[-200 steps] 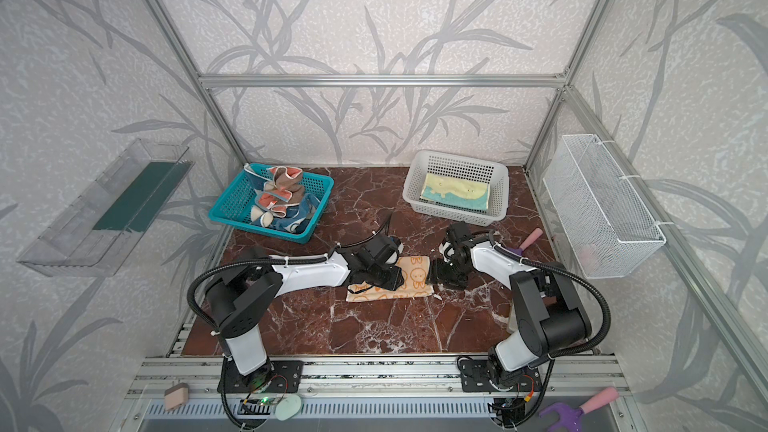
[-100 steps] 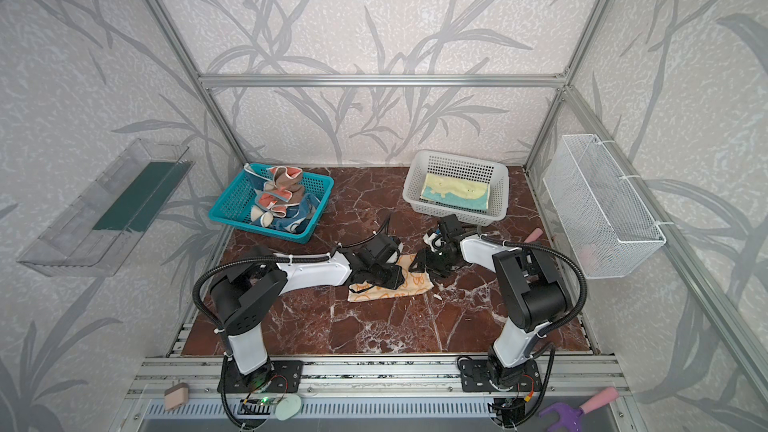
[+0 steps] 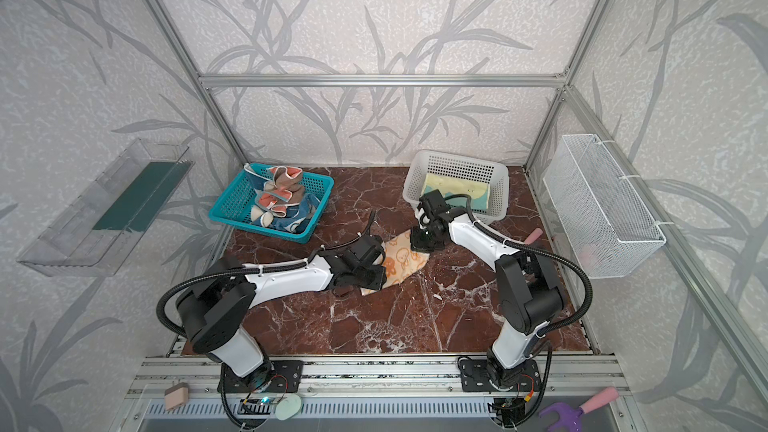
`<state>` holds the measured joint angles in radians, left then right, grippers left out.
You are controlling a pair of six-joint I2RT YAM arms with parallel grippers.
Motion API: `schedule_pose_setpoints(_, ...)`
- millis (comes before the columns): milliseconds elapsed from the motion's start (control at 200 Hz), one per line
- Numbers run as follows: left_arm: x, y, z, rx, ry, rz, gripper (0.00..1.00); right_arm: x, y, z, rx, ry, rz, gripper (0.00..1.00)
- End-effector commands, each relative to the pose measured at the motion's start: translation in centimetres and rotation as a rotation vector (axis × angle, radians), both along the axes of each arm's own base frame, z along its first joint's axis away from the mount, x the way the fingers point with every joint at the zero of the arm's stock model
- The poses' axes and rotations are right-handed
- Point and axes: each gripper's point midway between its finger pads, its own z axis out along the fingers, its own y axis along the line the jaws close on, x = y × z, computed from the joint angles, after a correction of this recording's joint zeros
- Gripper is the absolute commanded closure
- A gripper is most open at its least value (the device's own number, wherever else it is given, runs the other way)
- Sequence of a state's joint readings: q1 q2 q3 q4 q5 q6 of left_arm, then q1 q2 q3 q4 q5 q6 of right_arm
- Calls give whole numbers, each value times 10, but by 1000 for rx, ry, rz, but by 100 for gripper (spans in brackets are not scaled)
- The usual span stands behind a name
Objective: Fold and stack the towels
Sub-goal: 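Lift the orange towel with the right gripper toward the white basket while the left opens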
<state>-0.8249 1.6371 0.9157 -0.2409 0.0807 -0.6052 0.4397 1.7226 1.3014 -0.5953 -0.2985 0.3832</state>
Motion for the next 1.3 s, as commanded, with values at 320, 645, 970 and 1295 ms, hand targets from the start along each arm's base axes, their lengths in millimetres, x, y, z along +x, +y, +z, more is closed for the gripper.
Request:
schedule_pose_setpoints(320,19,52,0,160,-55,102,70,155,3,118,59,-296,-7,100)
schedule_pose_setpoints(645,15,57,-14,175,-16,125,70,234,-89,50,31,-175,-238,100)
schedule_pose_setpoints(970,12,60,-24,197,14,130,70,249,-150,0,12,-124,-403,100)
schedule_pose_setpoints(1295,12,57,-29,213,30,117,70,237,-179,-35,25,-88,-493,100)
